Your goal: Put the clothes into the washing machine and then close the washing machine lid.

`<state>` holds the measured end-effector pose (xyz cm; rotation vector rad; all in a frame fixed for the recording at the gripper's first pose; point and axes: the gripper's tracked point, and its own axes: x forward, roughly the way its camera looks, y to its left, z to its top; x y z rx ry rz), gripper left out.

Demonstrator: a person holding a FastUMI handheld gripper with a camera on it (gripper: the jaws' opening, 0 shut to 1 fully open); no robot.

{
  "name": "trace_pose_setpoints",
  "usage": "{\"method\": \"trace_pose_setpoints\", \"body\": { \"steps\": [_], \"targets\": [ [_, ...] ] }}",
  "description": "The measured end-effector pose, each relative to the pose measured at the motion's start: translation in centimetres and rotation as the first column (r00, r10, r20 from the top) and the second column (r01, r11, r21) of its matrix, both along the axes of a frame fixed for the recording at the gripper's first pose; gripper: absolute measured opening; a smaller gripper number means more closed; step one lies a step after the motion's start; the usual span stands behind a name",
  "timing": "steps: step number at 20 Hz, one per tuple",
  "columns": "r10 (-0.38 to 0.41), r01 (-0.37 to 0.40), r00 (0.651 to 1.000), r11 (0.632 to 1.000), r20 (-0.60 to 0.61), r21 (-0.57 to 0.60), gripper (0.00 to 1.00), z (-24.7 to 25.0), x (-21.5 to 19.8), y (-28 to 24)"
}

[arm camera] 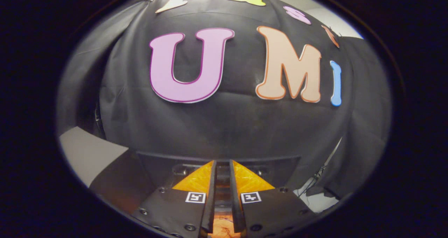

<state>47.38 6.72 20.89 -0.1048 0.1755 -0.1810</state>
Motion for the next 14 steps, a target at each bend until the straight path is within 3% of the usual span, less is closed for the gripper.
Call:
{"method": "trace_pose_setpoints", "body": {
  "steps": [1, 7, 12, 14],
  "targets": [
    [-0.001, 0.002, 1.000, 1.000, 0.009, -0.012, 0.23, 0.3, 1.0, 0.0],
    [0.009, -0.009, 1.000, 1.000, -0.011, 0.008, 0.58, -1.7, 5.1, 0.8],
    [0.025, -0.024, 1.000, 0.999, -0.010, 0.043, 0.87, -2.4, 4.9, 0.8],
    [0.062, -0.062, 0.998, 0.997, 0.001, 0.043, 0.87, -2.3, 4.4, 1.0]
  ]
}}
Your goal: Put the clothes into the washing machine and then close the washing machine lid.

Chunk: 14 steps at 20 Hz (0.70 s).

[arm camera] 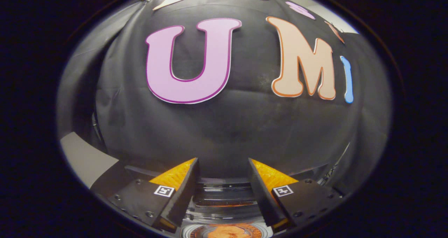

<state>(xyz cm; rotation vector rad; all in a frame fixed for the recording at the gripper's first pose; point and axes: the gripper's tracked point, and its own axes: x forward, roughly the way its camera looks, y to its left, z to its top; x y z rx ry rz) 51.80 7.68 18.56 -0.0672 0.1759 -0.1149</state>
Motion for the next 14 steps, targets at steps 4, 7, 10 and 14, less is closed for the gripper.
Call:
{"method": "trace_pose_setpoints", "body": {
  "steps": [4, 7, 10, 14],
  "targets": [
    [0.034, -0.035, 0.999, 0.999, 0.035, 0.025, 0.87, 0.2, -1.9, 0.2],
    [0.037, -0.038, 0.998, 0.999, 0.047, 0.020, 0.87, 0.1, -3.3, 0.2],
    [0.037, -0.038, 0.998, 0.999, 0.051, 0.018, 0.87, 0.0, -4.8, 0.3],
    [0.038, -0.039, 0.998, 0.999, 0.051, 0.022, 0.87, -0.3, -6.8, 0.4]
  ]
}}
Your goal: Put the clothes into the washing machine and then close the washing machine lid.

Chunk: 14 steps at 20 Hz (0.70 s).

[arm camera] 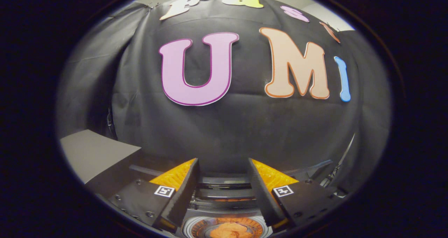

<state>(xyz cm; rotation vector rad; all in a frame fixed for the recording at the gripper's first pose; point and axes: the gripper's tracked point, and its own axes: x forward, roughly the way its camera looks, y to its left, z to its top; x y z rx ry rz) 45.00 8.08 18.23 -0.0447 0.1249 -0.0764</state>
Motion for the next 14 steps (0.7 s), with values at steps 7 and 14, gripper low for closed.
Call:
{"method": "trace_pose_setpoints", "body": {
  "steps": [7, 14],
  "targets": [
    [0.014, -0.014, 1.000, 1.000, -0.023, 0.021, 0.86, -1.1, -3.7, 0.4],
    [0.044, -0.041, 0.998, 0.998, -0.041, 0.050, 0.88, -1.5, -6.3, 0.7]
  ]
}}
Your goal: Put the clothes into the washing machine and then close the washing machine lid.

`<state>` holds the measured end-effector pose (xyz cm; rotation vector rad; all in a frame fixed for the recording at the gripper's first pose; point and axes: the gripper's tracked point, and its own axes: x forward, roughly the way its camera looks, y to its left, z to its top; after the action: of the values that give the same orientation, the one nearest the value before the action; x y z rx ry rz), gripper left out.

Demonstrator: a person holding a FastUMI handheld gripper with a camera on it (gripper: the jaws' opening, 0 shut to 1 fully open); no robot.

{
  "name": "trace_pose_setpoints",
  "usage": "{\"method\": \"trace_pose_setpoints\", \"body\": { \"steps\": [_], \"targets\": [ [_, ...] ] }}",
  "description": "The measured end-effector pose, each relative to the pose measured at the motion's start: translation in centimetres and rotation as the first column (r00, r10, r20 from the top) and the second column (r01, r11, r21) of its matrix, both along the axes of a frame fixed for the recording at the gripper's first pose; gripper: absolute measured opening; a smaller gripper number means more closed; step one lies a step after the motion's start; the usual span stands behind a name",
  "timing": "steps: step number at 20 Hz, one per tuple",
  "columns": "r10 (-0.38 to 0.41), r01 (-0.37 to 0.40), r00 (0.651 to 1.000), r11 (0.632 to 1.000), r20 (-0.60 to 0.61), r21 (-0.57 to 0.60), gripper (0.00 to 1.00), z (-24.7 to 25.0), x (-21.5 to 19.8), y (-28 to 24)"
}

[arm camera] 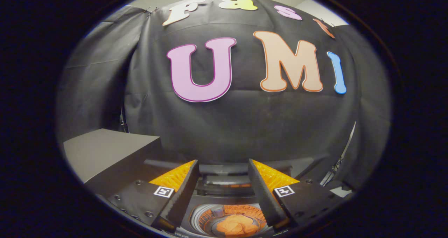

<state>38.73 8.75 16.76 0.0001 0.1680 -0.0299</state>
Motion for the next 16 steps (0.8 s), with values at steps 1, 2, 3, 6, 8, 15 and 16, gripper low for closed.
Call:
{"method": "trace_pose_setpoints", "body": {
  "steps": [1, 2, 3, 6, 8, 15, 16],
  "targets": [
    [0.001, -0.001, 1.000, 1.000, -0.015, -0.001, 0.89, -0.3, -0.2, -0.2],
    [-0.004, 0.004, 1.000, 1.000, -0.016, -0.001, 0.89, -0.2, -0.4, -0.4],
    [-0.006, 0.006, 1.000, 1.000, -0.007, 0.005, 0.89, 0.0, -0.6, -0.6],
    [-0.010, 0.010, 1.000, 1.000, 0.004, 0.029, 0.88, 0.3, -0.8, -0.9],
    [-0.016, 0.016, 1.000, 0.999, 0.007, 0.035, 0.88, 0.7, -0.7, -1.1],
    [-0.033, 0.031, 0.999, 0.998, 0.035, 0.048, 0.88, 2.5, 2.4, -1.4],
    [-0.035, 0.033, 0.999, 0.998, 0.042, 0.052, 0.88, 2.9, 3.4, -1.4]
  ]
}}
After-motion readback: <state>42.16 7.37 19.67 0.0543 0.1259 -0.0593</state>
